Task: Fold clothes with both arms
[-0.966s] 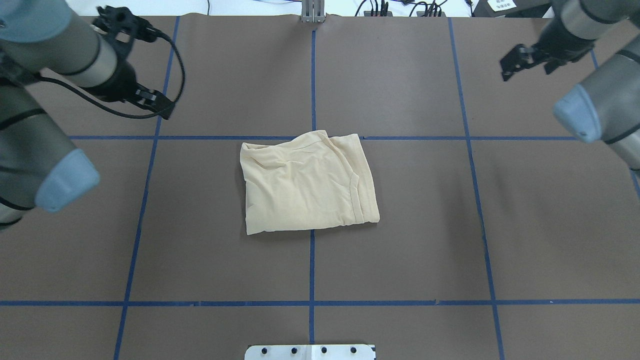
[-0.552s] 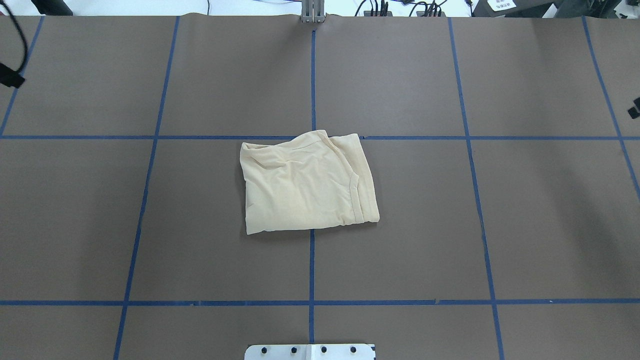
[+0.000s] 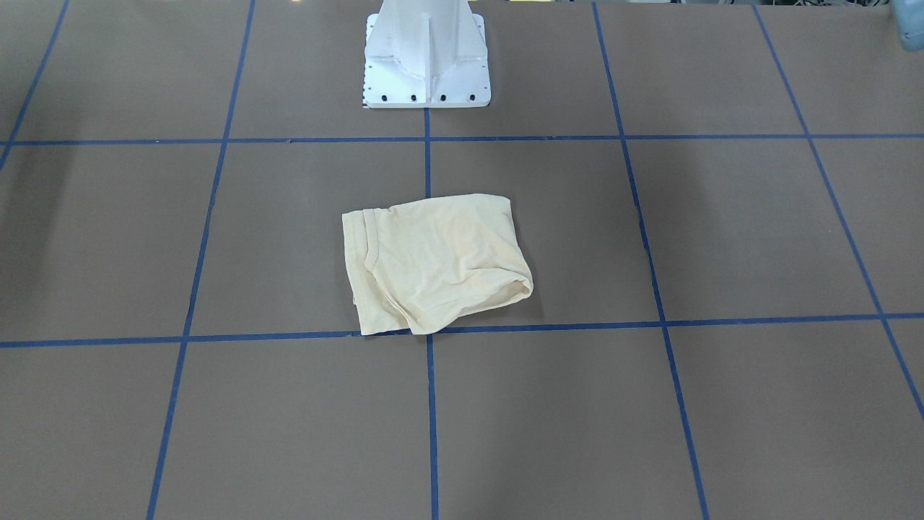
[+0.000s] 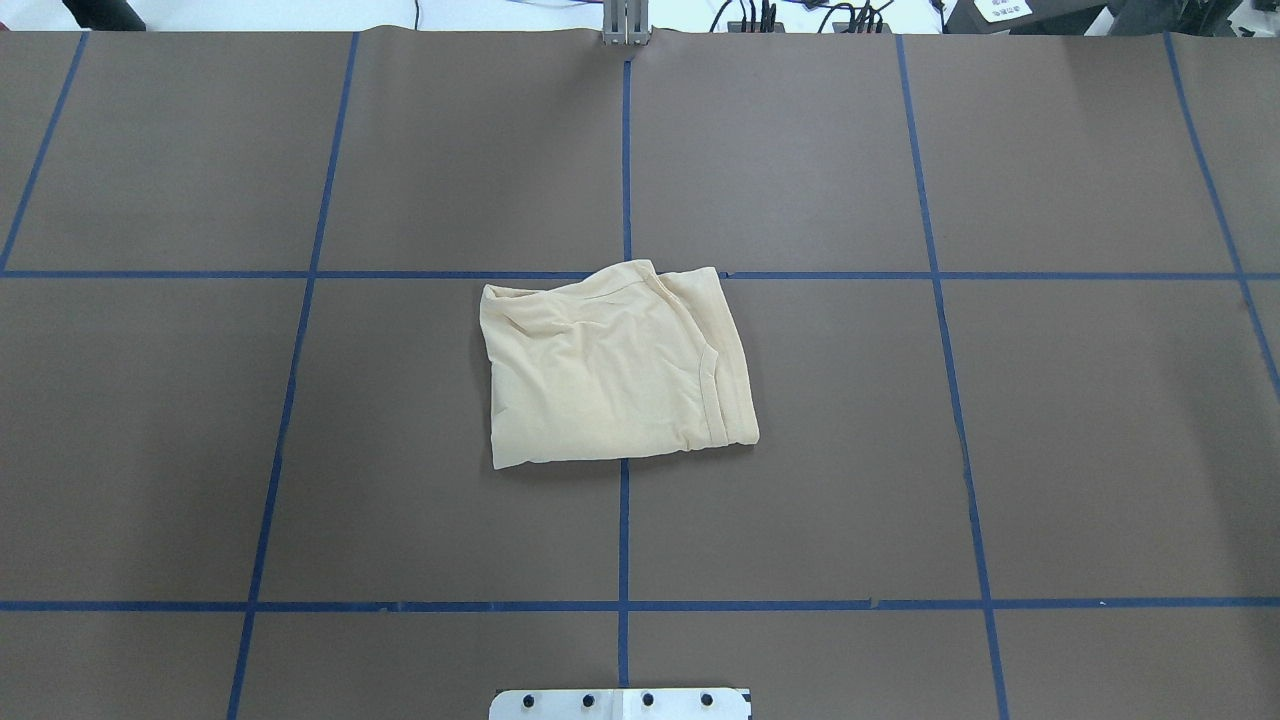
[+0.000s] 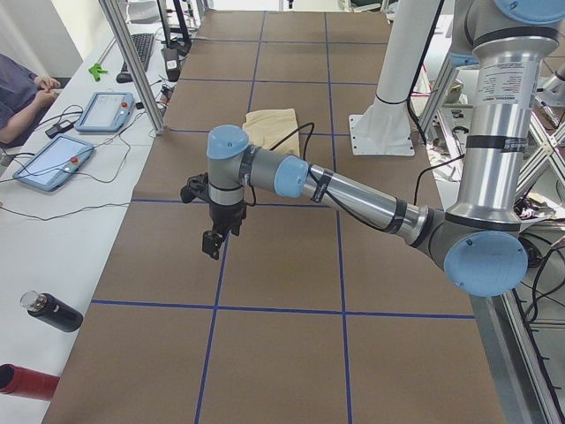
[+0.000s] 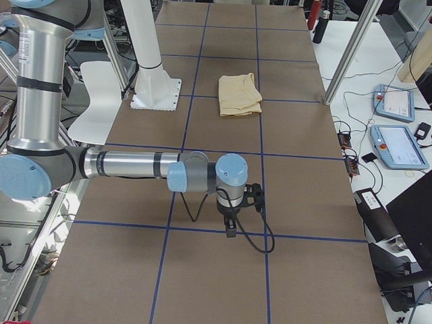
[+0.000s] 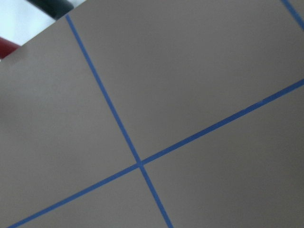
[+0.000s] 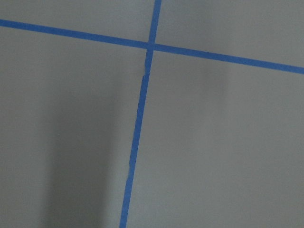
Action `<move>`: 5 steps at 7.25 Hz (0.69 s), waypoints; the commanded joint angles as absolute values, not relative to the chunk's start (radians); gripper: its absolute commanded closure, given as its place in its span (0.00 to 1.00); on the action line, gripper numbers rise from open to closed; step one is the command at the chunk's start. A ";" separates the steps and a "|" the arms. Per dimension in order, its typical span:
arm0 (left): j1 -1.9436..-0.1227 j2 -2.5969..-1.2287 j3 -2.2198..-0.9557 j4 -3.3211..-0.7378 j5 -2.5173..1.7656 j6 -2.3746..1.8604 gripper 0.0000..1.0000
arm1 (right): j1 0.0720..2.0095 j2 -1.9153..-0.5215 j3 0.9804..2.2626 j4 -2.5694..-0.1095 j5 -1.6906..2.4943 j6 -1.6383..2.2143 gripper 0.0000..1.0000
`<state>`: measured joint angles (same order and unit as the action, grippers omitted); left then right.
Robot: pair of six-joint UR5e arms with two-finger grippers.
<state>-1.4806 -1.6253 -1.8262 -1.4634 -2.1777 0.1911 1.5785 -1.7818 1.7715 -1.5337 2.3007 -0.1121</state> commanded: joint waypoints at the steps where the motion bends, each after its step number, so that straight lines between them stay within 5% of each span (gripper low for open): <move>1: -1.578 -1.577 -1.766 -1.465 -2.319 0.234 0.00 | 1.588 -1.812 1.825 -1.536 2.298 -0.054 0.00; 5: -1.635 -1.543 -1.779 -1.456 -2.323 0.307 0.00 | 1.540 -1.798 1.874 -1.591 2.275 0.040 0.00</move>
